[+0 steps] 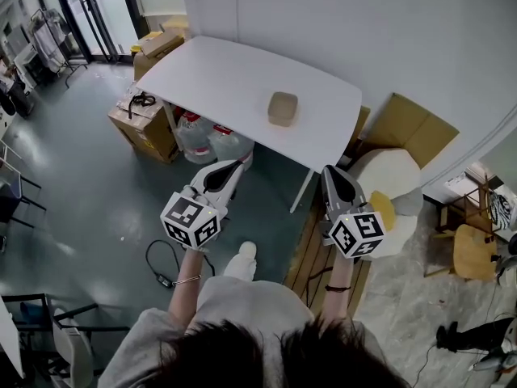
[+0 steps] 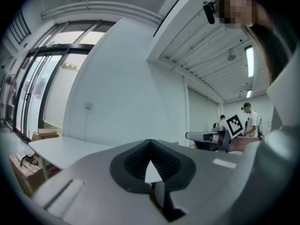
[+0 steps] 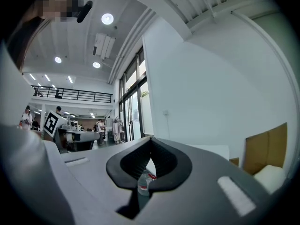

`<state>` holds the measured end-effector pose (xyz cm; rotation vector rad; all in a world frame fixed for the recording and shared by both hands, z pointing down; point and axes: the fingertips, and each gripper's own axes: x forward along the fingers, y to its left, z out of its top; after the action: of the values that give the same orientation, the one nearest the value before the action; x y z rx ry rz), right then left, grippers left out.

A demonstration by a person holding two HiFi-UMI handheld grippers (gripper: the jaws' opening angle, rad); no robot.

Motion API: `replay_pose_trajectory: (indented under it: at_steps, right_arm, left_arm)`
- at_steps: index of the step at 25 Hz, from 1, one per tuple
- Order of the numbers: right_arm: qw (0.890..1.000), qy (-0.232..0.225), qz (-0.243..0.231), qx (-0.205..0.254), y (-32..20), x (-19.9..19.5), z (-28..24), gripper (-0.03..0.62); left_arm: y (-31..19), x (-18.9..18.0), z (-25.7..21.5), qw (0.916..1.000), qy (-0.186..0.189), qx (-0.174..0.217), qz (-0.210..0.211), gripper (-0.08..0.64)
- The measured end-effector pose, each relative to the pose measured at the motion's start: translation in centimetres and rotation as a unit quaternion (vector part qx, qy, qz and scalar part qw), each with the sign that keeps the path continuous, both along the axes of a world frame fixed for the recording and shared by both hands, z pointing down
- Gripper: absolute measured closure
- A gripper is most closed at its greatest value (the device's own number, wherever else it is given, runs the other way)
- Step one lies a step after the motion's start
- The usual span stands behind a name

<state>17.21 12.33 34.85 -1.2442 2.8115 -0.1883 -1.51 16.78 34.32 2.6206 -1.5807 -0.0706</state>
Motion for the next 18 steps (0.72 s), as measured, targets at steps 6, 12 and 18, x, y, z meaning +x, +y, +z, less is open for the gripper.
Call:
replay_pose_trajectory:
  at_steps: [6, 12, 18]
  right_arm:
    - [1.0, 0.004, 0.006, -0.002, -3.1, -1.2, 0.4, 0.58]
    - [1.0, 0.006, 0.015, -0.002, -6.9, -3.2, 0.1, 0.58]
    - [1.0, 0.01, 0.025, -0.009, -10.5, -4.8, 0.3, 0.58]
  left_arm:
    - [-3.6, -0.9, 0.3, 0.9999, 0.009, 0.003, 0.01, 0.569]
    - [-7.8, -2.7, -0.1, 0.9997, 0.011, 0.004, 0.023, 0.569]
    - [-12.0, -4.1, 0.3, 0.9992, 0.019, -0.004, 0.034, 0.569]
